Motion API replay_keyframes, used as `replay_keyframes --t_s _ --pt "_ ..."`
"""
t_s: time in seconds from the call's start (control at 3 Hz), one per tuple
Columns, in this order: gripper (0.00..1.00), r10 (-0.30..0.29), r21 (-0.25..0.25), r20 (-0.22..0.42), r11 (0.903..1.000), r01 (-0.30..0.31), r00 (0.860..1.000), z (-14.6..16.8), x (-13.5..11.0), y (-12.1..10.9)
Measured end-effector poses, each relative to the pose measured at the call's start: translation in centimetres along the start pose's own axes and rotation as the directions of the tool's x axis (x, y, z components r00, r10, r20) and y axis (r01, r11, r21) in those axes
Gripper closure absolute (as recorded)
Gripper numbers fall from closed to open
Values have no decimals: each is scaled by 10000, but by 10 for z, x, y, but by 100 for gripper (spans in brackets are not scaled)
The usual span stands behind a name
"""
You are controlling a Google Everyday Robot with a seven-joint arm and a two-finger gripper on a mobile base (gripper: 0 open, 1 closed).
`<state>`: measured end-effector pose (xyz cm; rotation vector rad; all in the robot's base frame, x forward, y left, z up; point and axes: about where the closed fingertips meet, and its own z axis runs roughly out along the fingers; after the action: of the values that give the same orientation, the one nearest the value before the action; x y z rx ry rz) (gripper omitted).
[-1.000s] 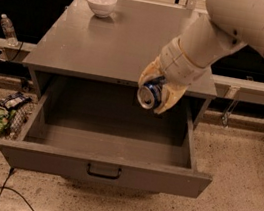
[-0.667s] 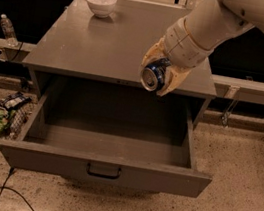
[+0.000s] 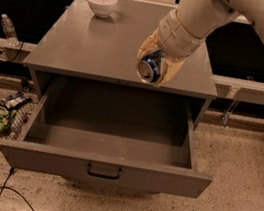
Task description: Pick pepsi can from top drawer and place on counter
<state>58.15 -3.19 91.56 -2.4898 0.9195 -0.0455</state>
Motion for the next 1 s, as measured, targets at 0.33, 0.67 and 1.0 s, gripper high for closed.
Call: replay_keyframes --t_s 0.33,0.67,1.0 --pt "100 -741 -54 -347 9972 740 9966 12 27 -49" --pt "100 -1051 -106 -500 9944 1047 9932 22 42 -74" --pt "100 -1123 -185 -431 9936 1116 9927 37 60 -92"
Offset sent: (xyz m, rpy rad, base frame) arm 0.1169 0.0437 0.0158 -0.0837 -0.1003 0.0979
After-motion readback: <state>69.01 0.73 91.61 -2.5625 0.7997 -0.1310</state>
